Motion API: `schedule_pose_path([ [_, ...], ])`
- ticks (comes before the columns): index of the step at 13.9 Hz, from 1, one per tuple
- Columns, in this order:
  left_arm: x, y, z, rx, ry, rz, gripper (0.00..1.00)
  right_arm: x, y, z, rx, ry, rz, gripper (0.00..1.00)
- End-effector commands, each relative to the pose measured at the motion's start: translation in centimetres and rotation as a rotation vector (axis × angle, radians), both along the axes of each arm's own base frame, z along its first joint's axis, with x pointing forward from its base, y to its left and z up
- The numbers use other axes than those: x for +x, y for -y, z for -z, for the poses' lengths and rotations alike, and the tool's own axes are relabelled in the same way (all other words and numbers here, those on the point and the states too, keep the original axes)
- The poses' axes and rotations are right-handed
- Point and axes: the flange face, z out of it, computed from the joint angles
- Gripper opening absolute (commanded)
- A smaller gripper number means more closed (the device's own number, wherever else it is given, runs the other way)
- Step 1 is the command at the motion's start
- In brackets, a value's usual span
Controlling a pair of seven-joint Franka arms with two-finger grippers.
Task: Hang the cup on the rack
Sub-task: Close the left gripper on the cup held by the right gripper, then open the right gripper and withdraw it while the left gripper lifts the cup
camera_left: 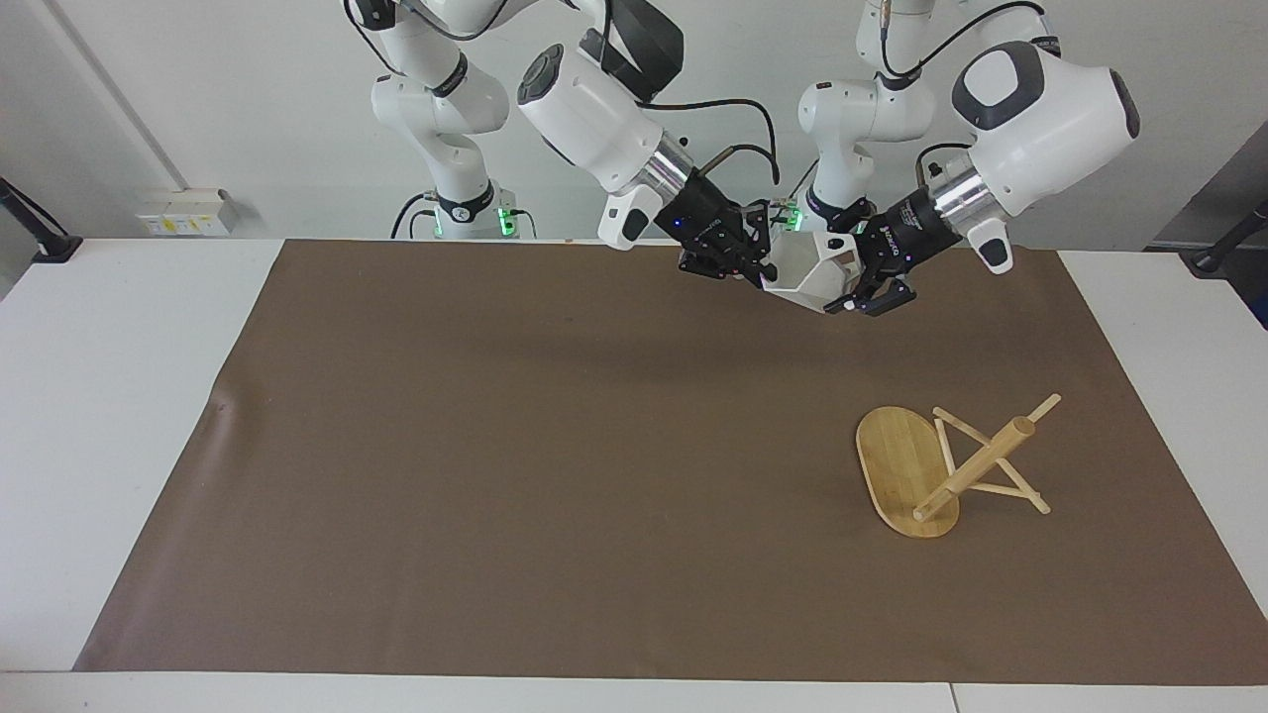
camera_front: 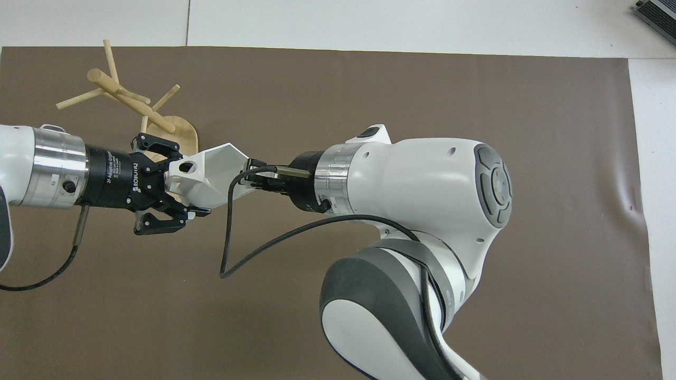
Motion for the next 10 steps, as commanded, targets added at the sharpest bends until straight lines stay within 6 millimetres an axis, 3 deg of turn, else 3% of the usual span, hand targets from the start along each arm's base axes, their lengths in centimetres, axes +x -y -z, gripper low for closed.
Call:
schedule_pose_path([
  [1,-0.4,-0.6,0.1,-0.008,-0.014,-0.121,0.00,0.9,0.7,0.1,-0.003,0.044,-0.024,0.67],
  [2,-0.3,-0.7,0.4,-0.004,-0.024,-0.145,0.00,1.1,0.9,0.0,-0.005,0.058,-0.032,1.00],
  [8,1.4,-1.6,2.2,0.059,-0.111,-0.350,0.00,1.4,1.5,-0.3,-0.004,0.058,-0.018,1.00],
  [10,2.2,-1.3,3.4,0.093,-0.141,-0.414,0.00,2.1,2.8,-0.7,-0.014,0.068,0.006,1.00],
])
